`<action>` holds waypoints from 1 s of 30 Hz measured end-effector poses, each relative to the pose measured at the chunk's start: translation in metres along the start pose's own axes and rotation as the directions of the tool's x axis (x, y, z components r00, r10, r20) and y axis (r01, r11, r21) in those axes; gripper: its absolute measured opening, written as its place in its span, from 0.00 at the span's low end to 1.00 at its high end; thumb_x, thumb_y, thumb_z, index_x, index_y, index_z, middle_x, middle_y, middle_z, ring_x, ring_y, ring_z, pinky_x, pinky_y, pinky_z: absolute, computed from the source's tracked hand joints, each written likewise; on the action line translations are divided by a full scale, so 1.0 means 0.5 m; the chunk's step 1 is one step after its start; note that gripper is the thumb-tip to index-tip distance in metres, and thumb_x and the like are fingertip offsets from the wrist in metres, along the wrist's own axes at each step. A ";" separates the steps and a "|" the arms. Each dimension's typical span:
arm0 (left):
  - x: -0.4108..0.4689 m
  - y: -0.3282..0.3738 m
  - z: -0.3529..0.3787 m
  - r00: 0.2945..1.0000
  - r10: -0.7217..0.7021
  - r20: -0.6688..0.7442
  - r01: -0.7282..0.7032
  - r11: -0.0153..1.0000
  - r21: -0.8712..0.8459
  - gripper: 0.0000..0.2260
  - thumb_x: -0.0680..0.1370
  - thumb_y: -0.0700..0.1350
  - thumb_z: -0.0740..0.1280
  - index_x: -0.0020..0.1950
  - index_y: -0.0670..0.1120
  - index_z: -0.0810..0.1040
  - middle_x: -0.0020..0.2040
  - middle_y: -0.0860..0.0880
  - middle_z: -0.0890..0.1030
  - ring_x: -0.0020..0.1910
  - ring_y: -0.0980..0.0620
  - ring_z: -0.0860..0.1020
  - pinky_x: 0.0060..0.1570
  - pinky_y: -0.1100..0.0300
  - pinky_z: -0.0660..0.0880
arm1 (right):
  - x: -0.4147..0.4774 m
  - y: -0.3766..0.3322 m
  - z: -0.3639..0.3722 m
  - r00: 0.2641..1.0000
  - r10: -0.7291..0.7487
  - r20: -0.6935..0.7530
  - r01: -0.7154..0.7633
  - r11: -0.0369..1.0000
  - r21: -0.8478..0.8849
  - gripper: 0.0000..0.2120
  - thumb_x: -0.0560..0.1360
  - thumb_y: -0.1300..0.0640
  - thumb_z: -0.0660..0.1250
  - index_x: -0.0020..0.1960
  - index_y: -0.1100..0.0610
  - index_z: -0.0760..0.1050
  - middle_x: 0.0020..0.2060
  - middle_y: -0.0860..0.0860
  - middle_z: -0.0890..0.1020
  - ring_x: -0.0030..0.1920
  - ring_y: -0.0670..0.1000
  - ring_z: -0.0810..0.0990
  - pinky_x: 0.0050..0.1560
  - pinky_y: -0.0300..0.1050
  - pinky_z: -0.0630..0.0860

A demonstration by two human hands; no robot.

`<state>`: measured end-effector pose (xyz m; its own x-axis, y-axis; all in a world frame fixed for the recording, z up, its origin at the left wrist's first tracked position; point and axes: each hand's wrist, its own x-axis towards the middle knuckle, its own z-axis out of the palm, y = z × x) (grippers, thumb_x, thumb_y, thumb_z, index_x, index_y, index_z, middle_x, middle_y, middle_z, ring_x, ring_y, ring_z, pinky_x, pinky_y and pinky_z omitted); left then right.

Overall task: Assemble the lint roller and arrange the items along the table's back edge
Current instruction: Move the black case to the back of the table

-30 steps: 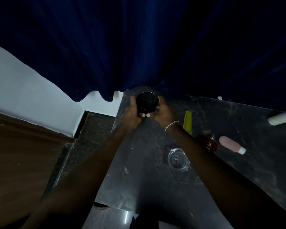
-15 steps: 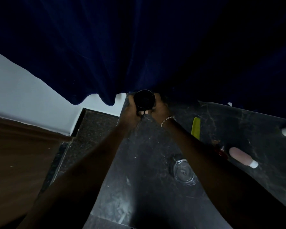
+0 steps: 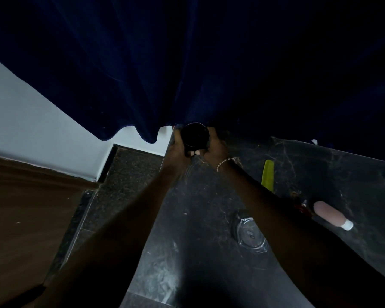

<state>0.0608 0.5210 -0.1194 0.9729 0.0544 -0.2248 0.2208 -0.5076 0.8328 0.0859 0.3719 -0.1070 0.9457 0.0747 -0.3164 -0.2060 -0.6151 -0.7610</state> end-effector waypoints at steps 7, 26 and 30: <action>0.001 -0.016 0.008 1.000 0.003 -0.024 -0.002 0.999 0.045 0.39 0.72 0.37 0.74 0.78 0.45 0.57 0.64 0.43 0.78 0.53 0.56 0.80 0.50 0.75 0.74 | 0.006 0.003 0.011 1.000 0.009 -0.001 -0.009 1.000 -0.018 0.34 0.70 0.62 0.70 0.72 0.46 0.62 0.61 0.54 0.79 0.62 0.57 0.78 0.53 0.40 0.72; -0.059 -0.034 -0.011 0.999 0.015 -0.044 -0.019 0.995 -0.096 0.43 0.74 0.50 0.76 0.80 0.56 0.51 0.77 0.47 0.70 0.71 0.54 0.71 0.61 0.69 0.71 | -0.043 -0.001 0.004 1.000 0.018 -0.019 -0.019 0.999 -0.028 0.53 0.68 0.59 0.76 0.81 0.43 0.45 0.77 0.56 0.58 0.76 0.60 0.65 0.70 0.61 0.72; -0.125 -0.064 -0.025 0.994 -0.017 -0.104 0.020 0.999 0.028 0.43 0.77 0.62 0.69 0.83 0.56 0.46 0.83 0.47 0.56 0.80 0.46 0.63 0.71 0.52 0.67 | -0.106 0.033 0.000 0.996 -0.060 -0.072 0.051 0.991 -0.127 0.48 0.72 0.52 0.73 0.81 0.44 0.44 0.79 0.55 0.55 0.76 0.63 0.64 0.66 0.62 0.72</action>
<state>-0.0060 0.5445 -0.1256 0.9709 0.1522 -0.1850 0.2381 -0.5303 0.8137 0.0325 0.3576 -0.1028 0.9720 0.0548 -0.2283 -0.1243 -0.7051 -0.6982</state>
